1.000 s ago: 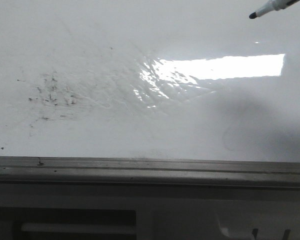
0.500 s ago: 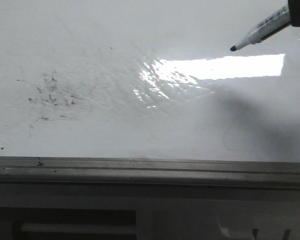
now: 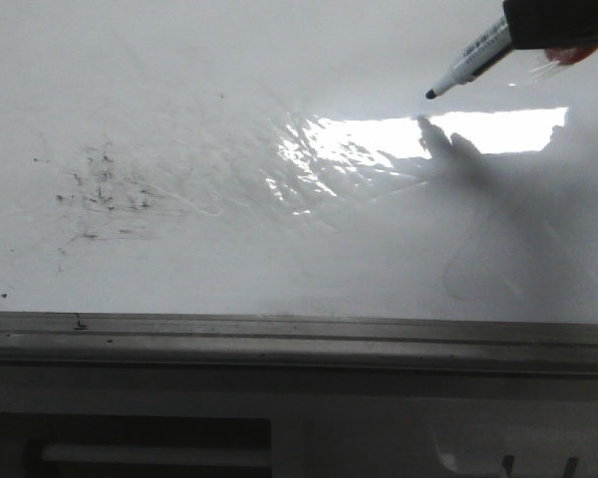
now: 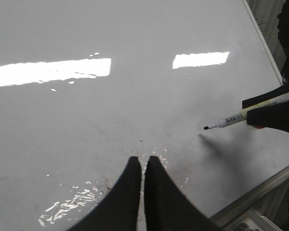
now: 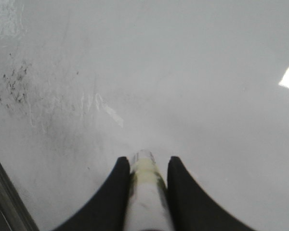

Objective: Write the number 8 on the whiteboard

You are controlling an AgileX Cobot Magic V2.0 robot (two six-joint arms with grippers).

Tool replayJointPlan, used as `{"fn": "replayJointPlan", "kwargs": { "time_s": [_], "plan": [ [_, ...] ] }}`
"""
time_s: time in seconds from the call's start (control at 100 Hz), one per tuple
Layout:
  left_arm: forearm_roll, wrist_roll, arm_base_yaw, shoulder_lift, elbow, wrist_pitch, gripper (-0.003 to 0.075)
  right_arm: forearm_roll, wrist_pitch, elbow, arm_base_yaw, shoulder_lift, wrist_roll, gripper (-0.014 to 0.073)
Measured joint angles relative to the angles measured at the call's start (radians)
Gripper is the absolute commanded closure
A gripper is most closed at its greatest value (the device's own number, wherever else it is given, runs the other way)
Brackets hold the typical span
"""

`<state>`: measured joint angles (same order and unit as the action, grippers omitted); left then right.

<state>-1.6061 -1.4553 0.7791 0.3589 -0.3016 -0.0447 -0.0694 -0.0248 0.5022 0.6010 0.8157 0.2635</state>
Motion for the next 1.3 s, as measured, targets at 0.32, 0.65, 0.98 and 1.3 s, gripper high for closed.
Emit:
{"fn": "replayJointPlan", "kwargs": {
  "time_s": [0.32,0.65,0.98,1.3],
  "plan": [
    [-0.002,0.0,0.0,0.0,0.004,0.0,0.0741,-0.004,0.001,0.003,-0.002,0.046,0.0,0.0637],
    [-0.002,0.002,0.0,0.0,0.019,0.0,0.0741,-0.004,0.033,0.019,-0.002,0.098,0.0,0.0637],
    [-0.004,0.002,0.0,0.0,0.046,0.0,0.0741,-0.004,-0.019,0.032,0.008,0.099,-0.003,0.0637],
    [-0.004,0.002,0.0,0.0,0.046,0.0,0.0741,-0.006,-0.104,0.032,0.05,0.097,-0.003,0.0637]
  ]
}}
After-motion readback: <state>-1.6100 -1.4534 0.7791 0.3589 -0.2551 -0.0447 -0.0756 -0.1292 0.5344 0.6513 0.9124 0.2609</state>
